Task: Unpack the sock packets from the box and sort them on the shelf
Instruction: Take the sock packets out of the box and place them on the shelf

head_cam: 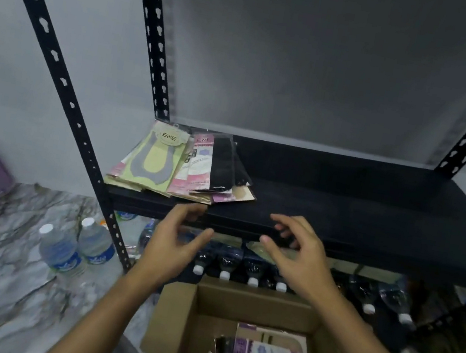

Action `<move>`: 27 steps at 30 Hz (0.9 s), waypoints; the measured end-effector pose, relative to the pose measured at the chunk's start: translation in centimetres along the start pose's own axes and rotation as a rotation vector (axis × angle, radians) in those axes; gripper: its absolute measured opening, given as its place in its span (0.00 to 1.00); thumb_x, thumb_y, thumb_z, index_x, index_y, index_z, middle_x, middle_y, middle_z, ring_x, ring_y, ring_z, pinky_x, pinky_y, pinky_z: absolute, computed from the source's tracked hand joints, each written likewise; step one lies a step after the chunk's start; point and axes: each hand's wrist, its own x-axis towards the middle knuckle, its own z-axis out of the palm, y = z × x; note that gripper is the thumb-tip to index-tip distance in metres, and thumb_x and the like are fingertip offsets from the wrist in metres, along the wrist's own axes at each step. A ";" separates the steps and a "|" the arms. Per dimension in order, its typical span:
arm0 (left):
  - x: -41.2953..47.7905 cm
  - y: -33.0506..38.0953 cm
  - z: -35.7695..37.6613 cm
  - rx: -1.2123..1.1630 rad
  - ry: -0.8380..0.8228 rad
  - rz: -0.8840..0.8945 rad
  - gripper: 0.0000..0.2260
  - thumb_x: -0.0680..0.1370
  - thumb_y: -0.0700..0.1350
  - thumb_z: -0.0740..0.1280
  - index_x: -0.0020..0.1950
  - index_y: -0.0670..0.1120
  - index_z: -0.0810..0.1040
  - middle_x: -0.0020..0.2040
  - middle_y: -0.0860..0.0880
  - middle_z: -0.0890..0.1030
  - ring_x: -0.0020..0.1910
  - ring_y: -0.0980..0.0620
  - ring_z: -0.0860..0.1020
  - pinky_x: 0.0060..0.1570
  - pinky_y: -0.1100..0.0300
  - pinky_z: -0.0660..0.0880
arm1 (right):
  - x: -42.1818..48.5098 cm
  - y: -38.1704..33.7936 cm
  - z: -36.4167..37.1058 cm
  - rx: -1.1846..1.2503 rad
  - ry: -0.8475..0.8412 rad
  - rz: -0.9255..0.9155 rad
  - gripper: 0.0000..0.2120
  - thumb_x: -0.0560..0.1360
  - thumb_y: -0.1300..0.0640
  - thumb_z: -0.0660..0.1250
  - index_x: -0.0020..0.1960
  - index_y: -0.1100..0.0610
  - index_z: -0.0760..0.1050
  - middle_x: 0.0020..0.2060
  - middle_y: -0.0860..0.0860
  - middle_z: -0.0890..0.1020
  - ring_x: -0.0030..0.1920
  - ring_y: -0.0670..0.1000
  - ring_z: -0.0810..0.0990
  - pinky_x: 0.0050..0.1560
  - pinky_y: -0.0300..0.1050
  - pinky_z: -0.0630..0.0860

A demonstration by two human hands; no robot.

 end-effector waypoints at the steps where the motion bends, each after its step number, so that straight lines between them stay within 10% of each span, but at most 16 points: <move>1: -0.9 -0.2 1.1 -0.008 -0.032 -0.008 0.18 0.76 0.48 0.71 0.65 0.53 0.74 0.60 0.60 0.76 0.59 0.68 0.73 0.52 0.77 0.69 | -1.3 0.7 -0.5 0.001 -0.017 0.011 0.19 0.72 0.48 0.70 0.62 0.50 0.76 0.49 0.44 0.75 0.51 0.43 0.75 0.50 0.28 0.69; 11: -7.3 -7.2 11.3 -0.001 -0.395 -0.234 0.20 0.73 0.53 0.74 0.64 0.57 0.74 0.60 0.58 0.77 0.58 0.62 0.76 0.58 0.61 0.74 | -13.2 11.7 -1.7 -0.061 -0.225 0.358 0.22 0.71 0.41 0.70 0.62 0.46 0.74 0.51 0.35 0.72 0.52 0.39 0.75 0.52 0.32 0.73; 19: -9.3 -15.5 16.6 0.128 -0.545 -0.408 0.20 0.69 0.43 0.78 0.56 0.49 0.74 0.51 0.46 0.77 0.49 0.48 0.76 0.51 0.60 0.77 | -16.5 20.2 0.6 -0.286 -0.459 0.505 0.23 0.71 0.47 0.72 0.63 0.56 0.75 0.54 0.48 0.77 0.45 0.43 0.73 0.46 0.35 0.68; 21: -9.0 -17.2 17.9 0.137 -0.571 -0.448 0.19 0.69 0.42 0.78 0.55 0.50 0.73 0.48 0.48 0.76 0.46 0.49 0.75 0.54 0.49 0.77 | -16.2 22.2 1.8 -0.329 -0.507 0.529 0.24 0.71 0.47 0.72 0.63 0.55 0.74 0.58 0.51 0.78 0.51 0.47 0.75 0.50 0.36 0.68; 27: -8.5 -21.7 21.5 0.189 -0.612 -0.489 0.21 0.71 0.44 0.76 0.62 0.45 0.75 0.48 0.52 0.78 0.49 0.49 0.79 0.47 0.62 0.73 | -15.6 28.6 5.5 -0.467 -0.647 0.640 0.31 0.70 0.46 0.72 0.69 0.55 0.69 0.69 0.55 0.69 0.69 0.55 0.65 0.69 0.44 0.63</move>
